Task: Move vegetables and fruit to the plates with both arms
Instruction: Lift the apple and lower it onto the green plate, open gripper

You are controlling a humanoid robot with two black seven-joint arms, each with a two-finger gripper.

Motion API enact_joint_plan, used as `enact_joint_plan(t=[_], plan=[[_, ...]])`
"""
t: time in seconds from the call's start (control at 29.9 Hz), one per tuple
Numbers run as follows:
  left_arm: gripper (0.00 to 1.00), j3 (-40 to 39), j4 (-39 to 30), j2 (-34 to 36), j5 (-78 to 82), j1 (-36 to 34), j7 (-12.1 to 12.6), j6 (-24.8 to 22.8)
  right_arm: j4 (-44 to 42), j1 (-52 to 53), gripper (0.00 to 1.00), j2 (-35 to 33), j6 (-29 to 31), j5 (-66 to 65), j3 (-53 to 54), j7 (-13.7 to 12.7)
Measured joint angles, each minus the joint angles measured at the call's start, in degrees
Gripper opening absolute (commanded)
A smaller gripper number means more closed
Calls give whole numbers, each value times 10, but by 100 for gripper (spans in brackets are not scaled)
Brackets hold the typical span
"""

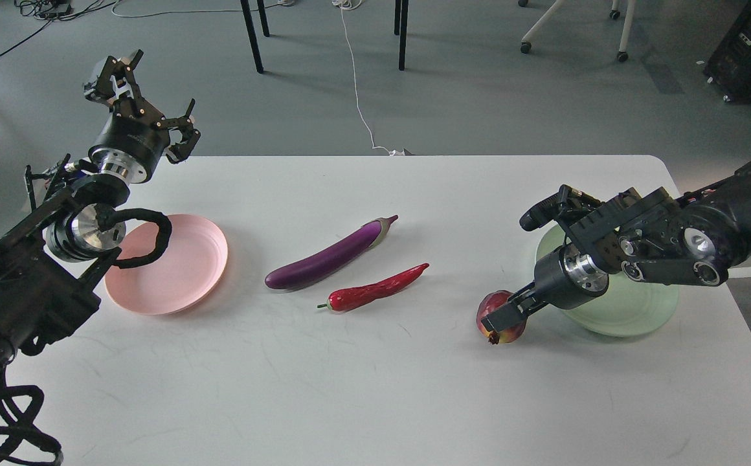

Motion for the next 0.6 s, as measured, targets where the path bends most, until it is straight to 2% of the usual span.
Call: enact_joint_plan(t=[0.23, 0.43, 0.6], plan=[[98, 0, 0, 0, 0, 0, 0, 0, -5, 17, 56, -9, -2, -1, 14, 0], [98, 0, 0, 2, 0, 0, 0, 0, -21, 52, 58, -59, -2, -5, 30, 0], [98, 0, -1, 1, 0, -1, 0, 0, -49, 30, 59, -104, -1, -52, 7, -1]])
